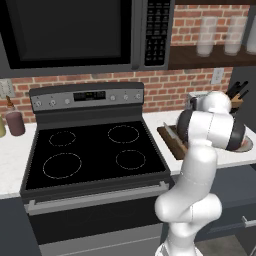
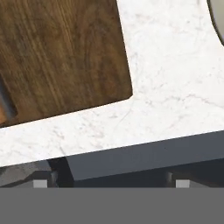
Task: Pick up the knife from the drawer and place it on the cutting board. Then place the meat from the plate to the cutting board.
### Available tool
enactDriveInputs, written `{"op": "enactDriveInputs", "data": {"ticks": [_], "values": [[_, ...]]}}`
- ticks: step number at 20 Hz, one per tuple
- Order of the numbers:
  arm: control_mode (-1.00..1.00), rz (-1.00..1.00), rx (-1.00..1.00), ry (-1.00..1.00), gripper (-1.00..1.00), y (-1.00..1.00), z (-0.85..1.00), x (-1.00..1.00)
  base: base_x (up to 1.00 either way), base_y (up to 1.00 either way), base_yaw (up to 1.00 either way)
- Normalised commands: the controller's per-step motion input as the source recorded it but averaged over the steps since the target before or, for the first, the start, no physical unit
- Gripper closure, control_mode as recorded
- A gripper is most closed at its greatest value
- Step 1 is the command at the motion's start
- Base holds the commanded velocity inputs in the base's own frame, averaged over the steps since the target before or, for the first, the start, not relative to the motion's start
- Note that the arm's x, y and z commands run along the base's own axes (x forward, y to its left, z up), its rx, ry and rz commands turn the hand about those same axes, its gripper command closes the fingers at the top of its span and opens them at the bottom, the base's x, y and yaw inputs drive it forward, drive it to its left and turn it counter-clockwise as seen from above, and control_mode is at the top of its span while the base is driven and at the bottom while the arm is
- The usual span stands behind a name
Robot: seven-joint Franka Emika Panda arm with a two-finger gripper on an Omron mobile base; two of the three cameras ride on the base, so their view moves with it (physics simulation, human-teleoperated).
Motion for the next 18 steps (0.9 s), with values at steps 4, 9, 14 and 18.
{"op": "enactDriveInputs", "data": {"ticks": [4,9,14,18], "values": [[-1.0,0.0,0.01,-0.02,-1.0,-1.0,0.44,0.06,0.0,0.0,0.0],[-1.0,0.01,0.0,0.0,-1.0,-1.0,0.22,0.38,0.0,0.0,0.0],[-1.0,0.11,0.0,0.0,-1.0,-0.88,-0.05,0.16,0.0,0.0,0.0],[-1.0,0.19,0.0,-0.04,-1.0,-0.58,-0.15,0.0,0.0,0.0,0.0]]}}
